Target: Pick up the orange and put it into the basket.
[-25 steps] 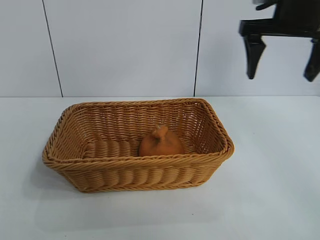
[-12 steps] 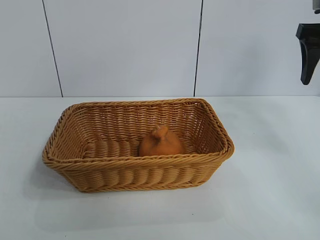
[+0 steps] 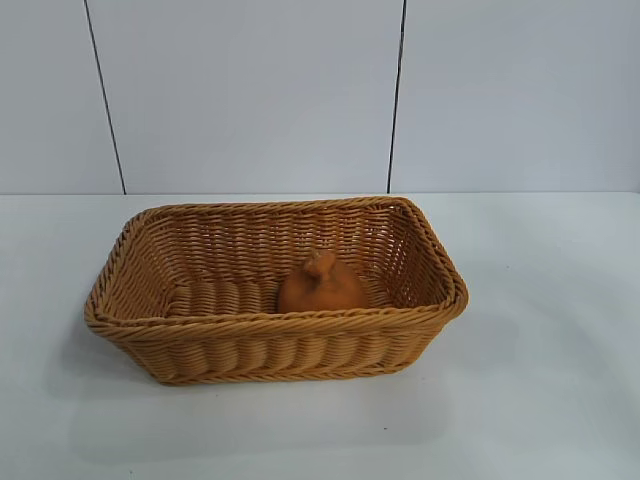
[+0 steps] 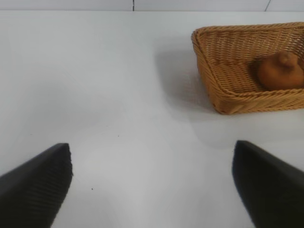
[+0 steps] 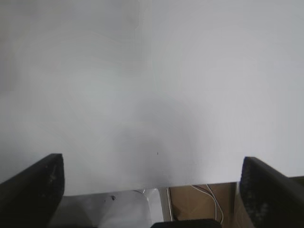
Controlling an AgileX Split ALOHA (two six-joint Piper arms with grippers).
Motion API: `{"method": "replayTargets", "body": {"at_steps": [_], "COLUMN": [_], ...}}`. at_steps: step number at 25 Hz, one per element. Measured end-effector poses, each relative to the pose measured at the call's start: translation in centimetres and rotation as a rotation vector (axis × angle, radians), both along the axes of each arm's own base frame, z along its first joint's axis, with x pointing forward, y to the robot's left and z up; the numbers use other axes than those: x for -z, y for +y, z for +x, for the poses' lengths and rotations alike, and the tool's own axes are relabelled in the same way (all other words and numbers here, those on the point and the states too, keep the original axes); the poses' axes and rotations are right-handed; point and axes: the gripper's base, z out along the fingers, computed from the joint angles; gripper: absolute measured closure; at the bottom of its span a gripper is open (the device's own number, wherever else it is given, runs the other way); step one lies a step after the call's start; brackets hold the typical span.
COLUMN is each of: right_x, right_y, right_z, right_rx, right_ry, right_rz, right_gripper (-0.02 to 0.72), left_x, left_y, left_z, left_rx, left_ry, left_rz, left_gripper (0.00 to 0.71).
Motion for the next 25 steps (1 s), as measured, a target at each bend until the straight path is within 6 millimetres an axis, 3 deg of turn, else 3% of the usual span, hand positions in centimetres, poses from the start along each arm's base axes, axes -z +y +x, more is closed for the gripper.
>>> {"method": "replayTargets", "body": {"at_steps": [4, 10, 21, 25], "right_x": [0.7, -1.0, -1.9, -1.9], "right_y": [0.0, 0.0, 0.0, 0.0], "right_z": [-3.6, -7.2, -12.3, -12.9], "right_rx": [-0.001, -0.002, -0.002, -0.006], "right_ry": [-0.154, -0.445, -0.780, -0.812], "right_rz": [-0.001, -0.002, -0.001, 0.001], "right_gripper": [0.010, 0.010, 0.010, 0.010], "left_x": [0.0, 0.0, 0.0, 0.0], "left_y": [0.0, 0.0, 0.0, 0.0], "left_z": [0.0, 0.0, 0.0, 0.0], "left_rx": [0.000, 0.000, 0.000, 0.000], "left_ry": [0.000, 0.000, 0.000, 0.000], "left_rz": [0.000, 0.000, 0.000, 0.000], "left_gripper": [0.059, 0.059, 0.059, 0.059]}}
